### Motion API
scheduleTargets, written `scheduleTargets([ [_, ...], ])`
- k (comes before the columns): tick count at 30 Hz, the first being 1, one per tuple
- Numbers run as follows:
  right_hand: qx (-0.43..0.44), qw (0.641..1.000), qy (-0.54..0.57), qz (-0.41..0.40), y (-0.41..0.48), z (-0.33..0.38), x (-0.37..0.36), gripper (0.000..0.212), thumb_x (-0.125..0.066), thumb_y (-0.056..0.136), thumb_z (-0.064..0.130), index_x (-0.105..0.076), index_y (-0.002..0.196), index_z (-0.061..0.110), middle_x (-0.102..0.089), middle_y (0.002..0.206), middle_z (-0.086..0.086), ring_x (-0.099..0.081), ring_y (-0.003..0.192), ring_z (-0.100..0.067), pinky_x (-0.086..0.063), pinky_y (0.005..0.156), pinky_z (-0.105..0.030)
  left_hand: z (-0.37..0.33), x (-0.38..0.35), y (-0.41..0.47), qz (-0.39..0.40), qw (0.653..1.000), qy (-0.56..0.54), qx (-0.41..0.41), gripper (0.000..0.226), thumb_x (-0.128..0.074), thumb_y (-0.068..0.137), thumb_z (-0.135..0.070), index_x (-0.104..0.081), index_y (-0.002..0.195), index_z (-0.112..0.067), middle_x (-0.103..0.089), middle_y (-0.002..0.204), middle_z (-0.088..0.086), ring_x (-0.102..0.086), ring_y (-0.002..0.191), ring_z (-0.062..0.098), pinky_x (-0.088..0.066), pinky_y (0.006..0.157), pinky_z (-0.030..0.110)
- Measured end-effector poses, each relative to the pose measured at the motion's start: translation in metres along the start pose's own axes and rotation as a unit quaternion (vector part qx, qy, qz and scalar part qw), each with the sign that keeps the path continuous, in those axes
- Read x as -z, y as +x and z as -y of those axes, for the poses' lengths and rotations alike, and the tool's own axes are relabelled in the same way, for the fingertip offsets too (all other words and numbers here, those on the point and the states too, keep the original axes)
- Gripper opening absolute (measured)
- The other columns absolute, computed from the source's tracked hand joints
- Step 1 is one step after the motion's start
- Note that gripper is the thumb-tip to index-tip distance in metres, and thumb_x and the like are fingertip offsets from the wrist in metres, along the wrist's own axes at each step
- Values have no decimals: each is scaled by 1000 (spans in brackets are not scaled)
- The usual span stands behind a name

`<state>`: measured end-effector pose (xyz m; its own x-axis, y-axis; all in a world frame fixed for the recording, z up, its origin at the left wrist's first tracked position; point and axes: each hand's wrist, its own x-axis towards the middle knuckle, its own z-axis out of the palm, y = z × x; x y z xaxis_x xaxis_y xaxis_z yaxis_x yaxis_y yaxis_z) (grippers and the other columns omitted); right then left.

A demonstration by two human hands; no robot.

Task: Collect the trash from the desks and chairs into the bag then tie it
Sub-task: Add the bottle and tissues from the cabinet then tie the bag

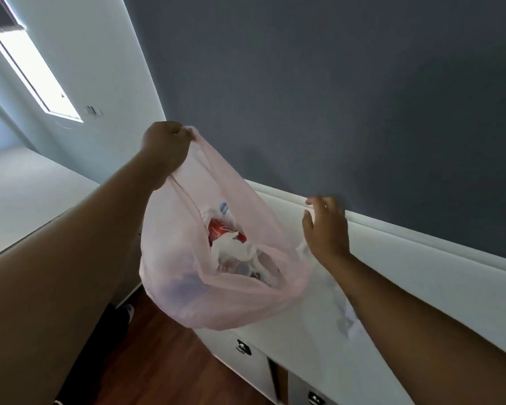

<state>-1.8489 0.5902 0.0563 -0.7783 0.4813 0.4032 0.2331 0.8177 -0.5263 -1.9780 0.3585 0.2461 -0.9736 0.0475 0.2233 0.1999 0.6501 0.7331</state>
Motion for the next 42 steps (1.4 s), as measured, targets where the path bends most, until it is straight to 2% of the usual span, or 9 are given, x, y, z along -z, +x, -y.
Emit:
scheduleTargets([
  [5,-43,915,-180,358,-26,-48,-36,71,-52,84,62,-23,146,44,-17,157,-5,-23,137,-38,-29,107,-48,9,-9,1,14,1000,18,-16,33,-51,101,-35,-73,114,-15,-67,111,21,-53,84,28,-41,75,31],
  [10,-26,964,-97,247,-43,-60,-49,21,-44,96,21,-48,116,15,-50,119,-10,-50,111,-32,-42,83,-38,19,-22,1,38,999,30,-26,34,-51,101,-35,-73,114,-14,-60,95,7,-53,87,28,-41,78,32],
  [14,-17,990,-97,105,-39,-82,-1,28,-42,94,8,-53,120,14,-55,111,-13,-54,98,-33,-48,78,-40,15,-36,1,54,998,28,-24,34,-50,100,-34,-73,119,-15,-67,116,12,-61,102,38,-45,82,34],
  [22,16,943,-173,284,-145,-109,11,73,-41,76,80,-44,135,36,-32,153,0,-27,141,-32,-22,114,-51,15,-65,-4,88,995,30,-43,32,-48,99,-27,-73,117,-17,-68,110,11,-59,87,30,-45,76,32],
  [27,43,982,-129,134,-143,-110,6,22,-45,86,35,-55,79,16,-57,74,-1,-60,65,-28,-48,59,-36,17,-69,-10,83,994,47,-55,32,-47,101,-24,-72,116,-10,-67,108,13,-56,78,24,-41,69,27],
  [35,52,979,182,-73,-14,75,49,23,-47,95,31,-38,77,19,-42,66,11,-41,56,-7,-30,54,-13,13,-42,-15,48,991,90,-91,30,-46,101,-19,-70,110,-3,-68,119,19,-59,111,38,-38,82,29],
  [37,127,962,239,29,-7,125,46,22,-49,96,39,-44,86,21,-48,77,13,-48,69,-4,-34,65,-9,16,-31,-13,39,991,89,-90,31,-45,101,-20,-70,107,-3,-69,112,18,-60,106,37,-39,80,29],
  [40,176,948,-9,266,-4,145,16,65,-45,82,74,-44,131,32,-40,144,-3,-34,132,-26,-29,108,-44,17,-18,-11,31,991,97,-92,32,-45,102,-24,-71,106,-6,-68,105,12,-60,104,33,-36,79,27],
  [42,198,960,-106,166,-7,130,3,75,-50,78,74,-39,140,33,-27,154,-7,-23,140,-33,-20,112,-54,19,-8,-7,25,989,101,-102,33,-48,102,-29,-72,105,-7,-68,103,11,-60,103,32,-35,78,26],
])
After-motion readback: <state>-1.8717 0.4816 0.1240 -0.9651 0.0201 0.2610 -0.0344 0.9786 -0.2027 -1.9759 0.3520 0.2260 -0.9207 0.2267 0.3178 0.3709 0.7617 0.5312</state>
